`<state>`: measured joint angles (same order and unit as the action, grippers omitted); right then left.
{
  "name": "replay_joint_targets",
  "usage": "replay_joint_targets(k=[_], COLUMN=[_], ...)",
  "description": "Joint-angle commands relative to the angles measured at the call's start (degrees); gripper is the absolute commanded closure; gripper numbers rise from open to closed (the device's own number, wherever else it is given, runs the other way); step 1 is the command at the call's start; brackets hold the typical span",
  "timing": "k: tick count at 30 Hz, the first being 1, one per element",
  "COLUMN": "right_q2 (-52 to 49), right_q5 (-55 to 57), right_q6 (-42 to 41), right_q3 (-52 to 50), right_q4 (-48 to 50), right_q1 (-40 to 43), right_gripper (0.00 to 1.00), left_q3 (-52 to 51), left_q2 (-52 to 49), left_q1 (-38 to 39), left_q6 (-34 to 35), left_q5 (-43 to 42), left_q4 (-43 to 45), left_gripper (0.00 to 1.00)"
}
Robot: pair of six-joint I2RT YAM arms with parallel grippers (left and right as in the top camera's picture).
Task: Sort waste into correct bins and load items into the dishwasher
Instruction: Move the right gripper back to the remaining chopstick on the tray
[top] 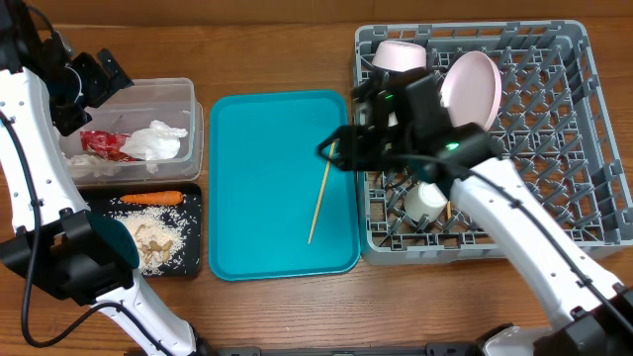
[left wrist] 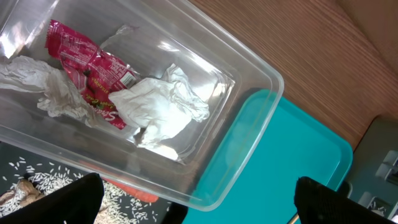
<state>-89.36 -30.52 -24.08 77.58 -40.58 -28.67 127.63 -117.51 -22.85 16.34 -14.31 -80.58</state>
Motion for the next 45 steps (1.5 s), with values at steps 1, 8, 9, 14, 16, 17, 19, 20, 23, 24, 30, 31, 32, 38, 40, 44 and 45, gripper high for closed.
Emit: replay_joint_targets(k=[1,8,9,14,16,17,19,20,23,24,30,31,32,38,40,44,45], right_q2=[-1.99,-5.95,-6.78,-10.23,-12.09,-13.09,-14.78,-15.58,-17.42,-18.16,-21.73,-21.99,-22.36,-24.85,-25.73,-26.71,-26.71], right_q5=[0.94,1.27,3.32,22.23,30.84,34.47,39.54,41.68,47.17,49.75,54.07,54.1,54.07,54.07,54.07,54.07,54.07], right_q6=[-1.62,-4.2,-4.26,-8.74,-11.02,-12.46,-15.39,-16.94,-20.39,-22.14,-30.38,-31.28,-32.17,-36.24,-36.24,-36.24,-36.22], right_q3=[1.14,1.14,1.14,1.14,1.14,1.14,1.14,1.14,1.14,1.14,1.14,1.14,1.14,1.14,1.14,1.14,1.14], right_q4=[2.45,6.69,7.15,6.36,5.81,5.75,5.77,5.79,5.46,5.14,5.16,5.18,5.14,6.1,6.25,6.49,6.49], right_q1=[-5.29,-14.27,-15.34,-18.99,-20.61,-21.4,-22.45,-22.8,-22.97,-22.95,-21.68,-21.42,-21.07,-19.71,-19.32,-19.12,-19.15], right_gripper=[0.2,0.0,0.07,0.31,0.36,0.39,0.41,0.43,0.49,0.51,0.53,0.54,0.54,0.64,0.64,0.64,0.64], left_q3=[0.98,0.98,0.98,0.98,0.98,0.98,0.98,0.98,0.98,0.98,0.98,0.98,0.98,0.98,0.98,0.98,0.98], left_q2=[2.12,2.12,2.12,2.12,2.12,2.12,2.12,2.12,2.12,2.12,2.12,2.12,2.12,2.12,2.12,2.12,2.12], left_q1=[0.55,0.46,0.46,0.61,0.7,0.7,0.7,0.7,0.7,0.7,0.7,0.7,0.7,0.63,0.63,0.66,0.66], left_q6=[-0.04,-0.07,-0.07,-0.04,-0.04,-0.07,-0.04,-0.07,-0.04,-0.07,-0.07,-0.07,-0.07,-0.07,-0.07,-0.07,-0.07], left_q5=[-0.09,-0.09,-0.09,-0.11,-0.11,-0.11,-0.11,-0.09,-0.09,-0.09,-0.11,-0.11,-0.11,-0.09,-0.09,-0.11,-0.11], left_q4=[0.0,0.02,0.02,0.02,0.02,0.02,0.02,0.02,0.02,0.02,0.0,0.02,0.0,0.0,0.02,0.02,0.0], left_gripper=[0.0,0.0,0.0,0.0,0.0,0.0,0.0,0.0,0.0,0.0,0.0,0.0,0.0,0.0,0.0,0.0,0.0])
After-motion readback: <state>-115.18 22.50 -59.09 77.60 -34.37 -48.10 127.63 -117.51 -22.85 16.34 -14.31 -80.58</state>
